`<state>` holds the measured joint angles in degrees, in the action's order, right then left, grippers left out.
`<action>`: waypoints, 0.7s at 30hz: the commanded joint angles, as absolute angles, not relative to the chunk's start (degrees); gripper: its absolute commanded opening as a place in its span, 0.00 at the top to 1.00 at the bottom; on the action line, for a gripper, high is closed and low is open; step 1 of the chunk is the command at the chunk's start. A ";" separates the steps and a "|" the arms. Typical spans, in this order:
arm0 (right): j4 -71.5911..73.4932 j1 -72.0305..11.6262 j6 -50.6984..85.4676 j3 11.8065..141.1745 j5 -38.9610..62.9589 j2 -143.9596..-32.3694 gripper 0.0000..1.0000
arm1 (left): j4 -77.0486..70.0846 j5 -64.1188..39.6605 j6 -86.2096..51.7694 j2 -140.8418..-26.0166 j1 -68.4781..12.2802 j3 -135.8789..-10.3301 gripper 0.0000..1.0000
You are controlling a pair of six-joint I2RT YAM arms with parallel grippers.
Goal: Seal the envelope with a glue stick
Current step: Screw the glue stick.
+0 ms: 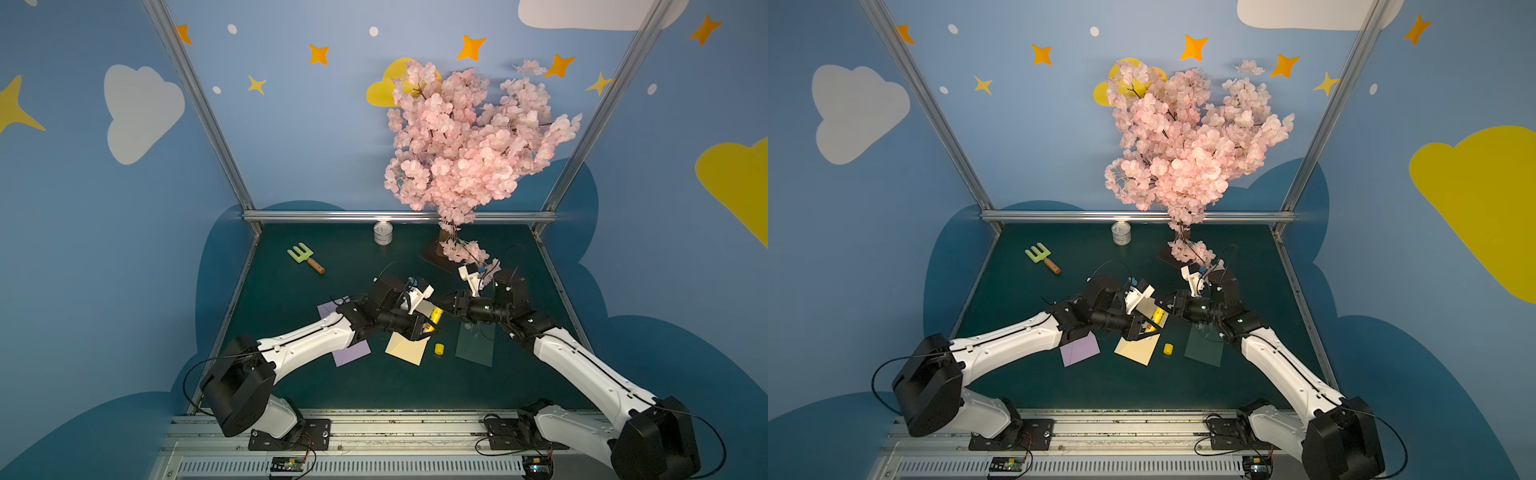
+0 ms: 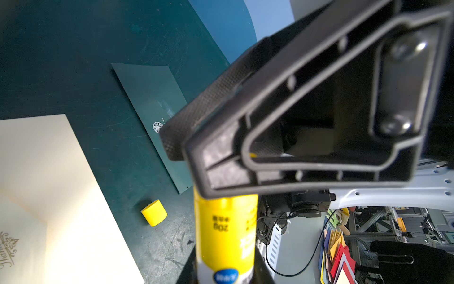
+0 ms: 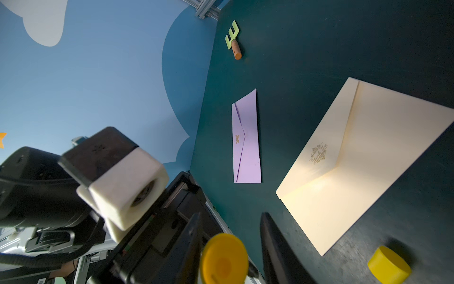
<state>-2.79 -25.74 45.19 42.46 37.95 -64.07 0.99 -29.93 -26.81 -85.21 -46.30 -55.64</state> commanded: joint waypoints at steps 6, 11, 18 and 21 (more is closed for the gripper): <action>0.51 -25.97 45.44 42.13 40.51 -63.34 0.80 | 0.34 -30.83 -26.87 -85.30 -46.43 -56.86 0.98; 6.79 -25.93 45.25 40.38 46.08 -61.93 0.80 | -1.77 -33.92 -28.67 -84.14 -45.73 -56.51 0.98; 17.36 -24.55 44.71 36.21 57.97 -58.88 0.83 | -10.35 -46.36 -33.20 -81.04 -42.49 -54.04 0.98; 25.69 -24.08 47.89 34.47 62.79 -57.04 0.82 | -15.67 -51.95 -36.87 -79.65 -41.42 -52.30 0.98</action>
<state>16.29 -23.79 46.61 36.03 51.94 -59.16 -6.55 -45.54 -32.38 -81.76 -43.09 -52.99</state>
